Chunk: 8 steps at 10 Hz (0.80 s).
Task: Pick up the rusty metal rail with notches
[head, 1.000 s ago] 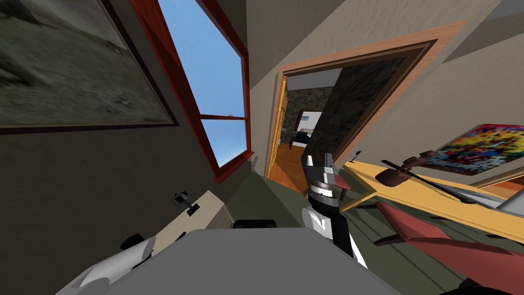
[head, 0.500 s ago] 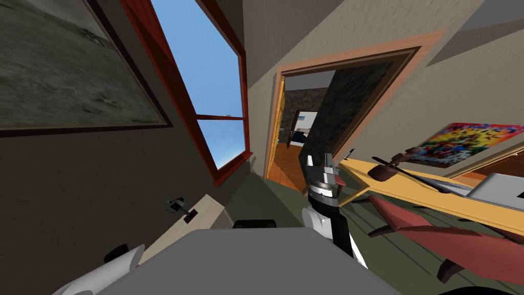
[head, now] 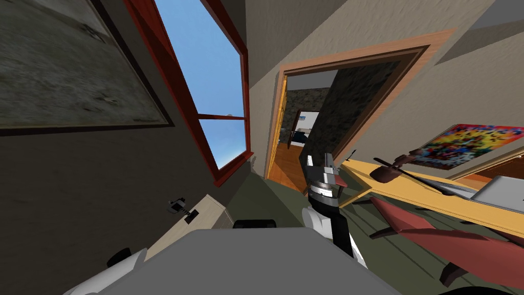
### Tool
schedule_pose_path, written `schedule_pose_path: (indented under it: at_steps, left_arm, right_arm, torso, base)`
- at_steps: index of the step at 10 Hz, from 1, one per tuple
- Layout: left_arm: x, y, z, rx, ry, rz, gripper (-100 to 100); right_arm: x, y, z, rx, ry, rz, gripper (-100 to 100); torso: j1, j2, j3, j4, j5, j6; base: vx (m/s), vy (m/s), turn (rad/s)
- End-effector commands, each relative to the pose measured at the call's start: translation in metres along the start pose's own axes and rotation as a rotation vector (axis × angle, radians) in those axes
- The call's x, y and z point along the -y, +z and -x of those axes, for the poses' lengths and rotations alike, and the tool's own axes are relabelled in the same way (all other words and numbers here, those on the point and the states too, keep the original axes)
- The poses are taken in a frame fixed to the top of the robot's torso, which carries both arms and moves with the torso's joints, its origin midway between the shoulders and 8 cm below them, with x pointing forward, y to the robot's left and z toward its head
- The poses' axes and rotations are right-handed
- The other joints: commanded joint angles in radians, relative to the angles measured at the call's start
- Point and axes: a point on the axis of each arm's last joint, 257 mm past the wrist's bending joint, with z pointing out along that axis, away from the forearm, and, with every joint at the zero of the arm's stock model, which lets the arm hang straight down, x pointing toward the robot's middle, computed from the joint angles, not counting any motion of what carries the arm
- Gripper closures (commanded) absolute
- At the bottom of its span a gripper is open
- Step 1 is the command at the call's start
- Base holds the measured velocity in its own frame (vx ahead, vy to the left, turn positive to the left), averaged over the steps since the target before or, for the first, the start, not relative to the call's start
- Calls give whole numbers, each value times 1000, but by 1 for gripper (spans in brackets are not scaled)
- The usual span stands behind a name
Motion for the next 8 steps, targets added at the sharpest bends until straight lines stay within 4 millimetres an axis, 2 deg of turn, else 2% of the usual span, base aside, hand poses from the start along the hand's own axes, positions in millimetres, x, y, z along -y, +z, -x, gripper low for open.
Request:
schedule_pose_path:
  at_steps: [1,2,6,7,8]
  left_arm:
    - [0,0,0,0,0,0,-100]
    - [0,1,0,-1,0,-2,100]
    - [2,0,0,-1,0,-6,100]
    - [2,0,0,-1,0,-6,0]
    - [5,-6,1,-1,-4,0,100]
  right_arm:
    - [0,0,0,0,0,0,0]
    - [0,0,0,0,0,0,0]
    - [0,0,0,0,0,0,0]
    - [0,0,0,0,0,0,0]
    - [0,0,0,0,0,0,0]
  torso:
    - [0,0,0,0,0,0]
    - [0,0,0,0,0,0]
    - [0,1,0,0,2,-1]
    - [0,1,0,0,2,-1]
    - [0,1,0,0,2,-1]
  base:
    - [0,0,0]
    - [0,0,0]
    - [0,0,0]
    - [0,0,0]
    - [0,0,0]
